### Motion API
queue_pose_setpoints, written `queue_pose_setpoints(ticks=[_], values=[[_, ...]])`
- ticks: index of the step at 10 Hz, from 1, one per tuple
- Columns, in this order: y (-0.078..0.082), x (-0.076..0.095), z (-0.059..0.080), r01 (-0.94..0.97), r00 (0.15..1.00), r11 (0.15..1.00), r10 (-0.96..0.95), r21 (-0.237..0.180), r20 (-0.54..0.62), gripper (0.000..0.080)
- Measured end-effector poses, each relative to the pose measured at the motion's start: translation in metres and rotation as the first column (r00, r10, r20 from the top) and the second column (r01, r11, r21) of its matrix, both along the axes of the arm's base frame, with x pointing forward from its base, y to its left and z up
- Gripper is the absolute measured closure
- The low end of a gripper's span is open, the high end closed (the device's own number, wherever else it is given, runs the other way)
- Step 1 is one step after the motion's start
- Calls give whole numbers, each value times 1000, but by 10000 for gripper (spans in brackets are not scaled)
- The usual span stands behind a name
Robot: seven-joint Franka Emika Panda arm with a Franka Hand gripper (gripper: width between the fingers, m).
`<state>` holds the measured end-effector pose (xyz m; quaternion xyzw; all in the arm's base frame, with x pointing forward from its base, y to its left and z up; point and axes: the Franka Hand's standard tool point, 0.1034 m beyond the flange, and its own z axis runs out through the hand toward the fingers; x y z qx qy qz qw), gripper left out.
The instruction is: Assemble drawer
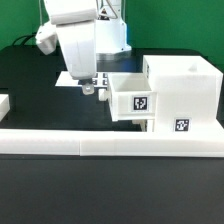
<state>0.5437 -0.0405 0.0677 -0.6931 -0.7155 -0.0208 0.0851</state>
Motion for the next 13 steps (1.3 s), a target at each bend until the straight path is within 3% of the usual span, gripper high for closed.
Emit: queue_pose_setpoints(ticks=[5, 7, 8, 11, 13], values=[[58, 7, -8, 75, 997, 997, -75, 17, 4, 150], [67, 7, -14, 107, 994, 994, -107, 14, 4, 150], [64, 7, -15, 107, 994, 994, -107, 11, 3, 150], [21, -1, -10, 87, 995, 996, -87, 6, -44, 150], [4, -2, -1, 104, 994, 995, -104, -1, -34, 150]])
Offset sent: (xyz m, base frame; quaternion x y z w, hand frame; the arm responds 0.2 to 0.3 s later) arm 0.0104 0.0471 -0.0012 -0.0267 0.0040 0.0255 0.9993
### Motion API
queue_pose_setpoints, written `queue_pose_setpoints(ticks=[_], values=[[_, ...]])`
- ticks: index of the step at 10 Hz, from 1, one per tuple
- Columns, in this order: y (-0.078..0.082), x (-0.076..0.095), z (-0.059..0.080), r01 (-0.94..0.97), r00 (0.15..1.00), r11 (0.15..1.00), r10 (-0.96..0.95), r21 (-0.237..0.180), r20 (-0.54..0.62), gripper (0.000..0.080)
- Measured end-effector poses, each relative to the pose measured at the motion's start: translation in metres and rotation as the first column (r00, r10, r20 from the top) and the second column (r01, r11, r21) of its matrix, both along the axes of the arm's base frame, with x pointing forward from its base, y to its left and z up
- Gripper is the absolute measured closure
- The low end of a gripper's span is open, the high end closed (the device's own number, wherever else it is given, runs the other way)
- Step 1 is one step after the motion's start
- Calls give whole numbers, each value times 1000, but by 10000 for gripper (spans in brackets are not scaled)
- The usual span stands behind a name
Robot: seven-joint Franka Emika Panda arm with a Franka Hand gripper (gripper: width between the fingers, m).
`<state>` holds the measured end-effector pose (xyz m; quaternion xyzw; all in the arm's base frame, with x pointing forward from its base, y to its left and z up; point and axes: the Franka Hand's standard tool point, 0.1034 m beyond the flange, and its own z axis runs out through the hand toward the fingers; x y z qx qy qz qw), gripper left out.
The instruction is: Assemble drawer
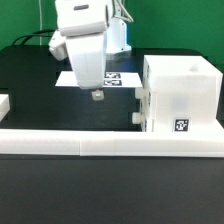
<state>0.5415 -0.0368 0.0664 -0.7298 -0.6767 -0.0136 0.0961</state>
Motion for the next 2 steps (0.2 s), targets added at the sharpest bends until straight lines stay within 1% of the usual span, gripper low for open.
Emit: queue_pose_setpoints(ticks=[1, 2], values=[[0, -2, 4, 9, 1000, 1000, -8, -10, 25, 150], [0, -4, 3, 8, 1000, 1000, -8, -9, 20, 150]])
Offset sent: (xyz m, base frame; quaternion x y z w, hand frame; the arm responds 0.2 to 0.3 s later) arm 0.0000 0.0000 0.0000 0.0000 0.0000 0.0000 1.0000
